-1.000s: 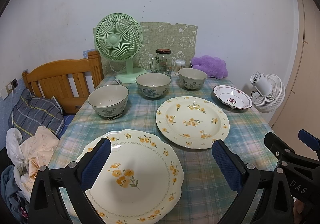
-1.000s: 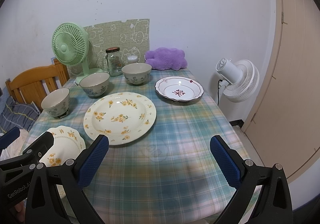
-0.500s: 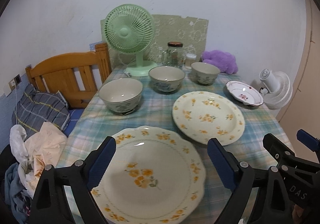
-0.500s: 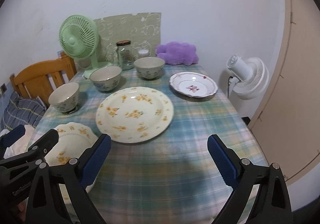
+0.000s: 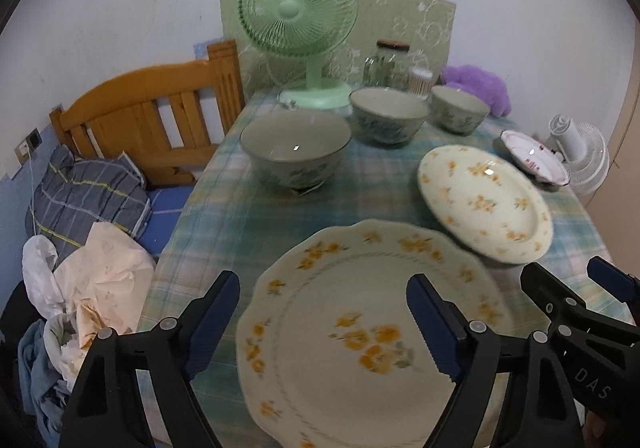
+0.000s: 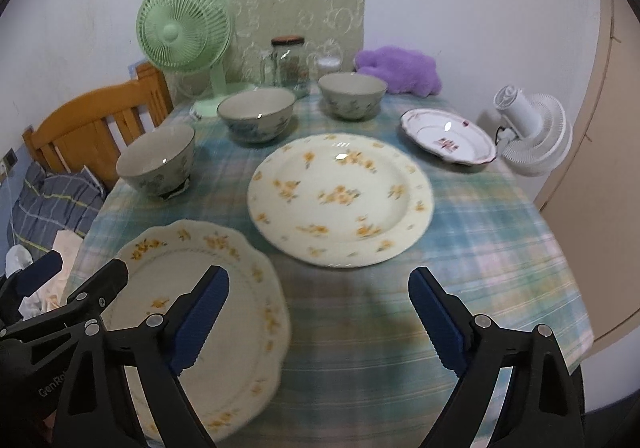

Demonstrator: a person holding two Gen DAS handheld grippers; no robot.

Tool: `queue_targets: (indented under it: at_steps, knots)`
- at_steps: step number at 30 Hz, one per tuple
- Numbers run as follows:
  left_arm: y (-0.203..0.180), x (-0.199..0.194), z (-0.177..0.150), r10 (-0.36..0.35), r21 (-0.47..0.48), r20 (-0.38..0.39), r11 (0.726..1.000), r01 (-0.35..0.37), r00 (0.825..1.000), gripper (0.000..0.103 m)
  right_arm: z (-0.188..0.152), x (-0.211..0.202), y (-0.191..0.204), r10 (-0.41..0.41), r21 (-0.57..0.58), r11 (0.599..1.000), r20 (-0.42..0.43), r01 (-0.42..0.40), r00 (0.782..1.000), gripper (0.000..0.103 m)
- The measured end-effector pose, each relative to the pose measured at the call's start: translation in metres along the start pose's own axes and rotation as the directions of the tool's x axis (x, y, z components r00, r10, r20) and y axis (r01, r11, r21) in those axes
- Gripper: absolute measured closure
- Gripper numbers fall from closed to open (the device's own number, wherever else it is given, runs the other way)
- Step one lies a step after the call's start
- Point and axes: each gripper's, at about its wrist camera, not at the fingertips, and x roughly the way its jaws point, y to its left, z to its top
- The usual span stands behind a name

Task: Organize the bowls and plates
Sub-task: 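Grasp the rim of the scalloped yellow-flower plate with both tools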

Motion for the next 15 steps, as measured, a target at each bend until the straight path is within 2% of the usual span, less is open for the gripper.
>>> queue_targets:
  at_steps: [11,15]
  knots:
    - [0.024,0.05,-0.014,-0.058,0.024,-0.126,0.998,0.062,0.99,0.025,-0.018,0.055,0.035,-0.032,0.032,0.999,-0.134,0.036,0.991,0.02]
    - [0.024,0.061,-0.018,-0.09,0.033,-0.165,0.995,0.096,0.982,0.029,-0.026,0.069,0.041,-0.038,0.039,0.998,-0.19,0.046,0.981,0.029]
